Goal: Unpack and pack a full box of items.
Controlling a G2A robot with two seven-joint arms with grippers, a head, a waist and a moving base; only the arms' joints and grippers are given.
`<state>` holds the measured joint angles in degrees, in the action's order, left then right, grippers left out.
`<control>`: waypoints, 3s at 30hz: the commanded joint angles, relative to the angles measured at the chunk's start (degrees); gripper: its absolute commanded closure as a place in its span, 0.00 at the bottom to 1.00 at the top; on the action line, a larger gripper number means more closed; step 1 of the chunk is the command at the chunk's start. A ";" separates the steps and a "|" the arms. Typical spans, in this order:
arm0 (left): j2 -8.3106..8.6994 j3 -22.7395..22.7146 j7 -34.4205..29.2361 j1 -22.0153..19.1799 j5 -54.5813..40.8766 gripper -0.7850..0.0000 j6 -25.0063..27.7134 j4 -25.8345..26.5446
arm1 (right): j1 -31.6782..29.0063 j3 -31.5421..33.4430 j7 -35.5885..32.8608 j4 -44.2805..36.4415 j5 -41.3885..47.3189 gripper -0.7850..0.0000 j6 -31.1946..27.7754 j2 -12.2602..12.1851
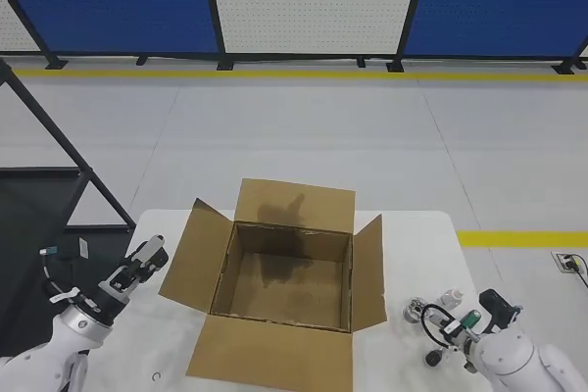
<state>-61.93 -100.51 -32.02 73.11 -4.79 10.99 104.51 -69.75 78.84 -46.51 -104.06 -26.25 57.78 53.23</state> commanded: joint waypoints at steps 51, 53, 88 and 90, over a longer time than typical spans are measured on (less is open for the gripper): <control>0.00 0.00 0.00 0.00 0.00 0.00 0.00 0.00 | 19.29 -23.66 0.21 15.58 6.36 0.56 0.22 -8.58; 0.00 0.00 0.00 0.00 0.00 0.00 0.00 0.00 | 20.16 -24.70 0.21 16.16 7.46 0.56 0.22 -8.86; 0.00 0.00 0.00 0.00 0.00 0.00 0.00 0.00 | 15.62 -13.99 3.52 8.14 18.74 1.00 0.22 -15.60; 0.00 0.00 0.00 0.00 0.00 0.00 0.00 0.00 | 11.48 -9.00 5.86 2.95 20.52 1.00 0.22 -16.23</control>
<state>-61.93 -100.51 -32.02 73.11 -4.79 10.99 104.51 -55.46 66.22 -42.10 -97.59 -6.90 58.00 37.34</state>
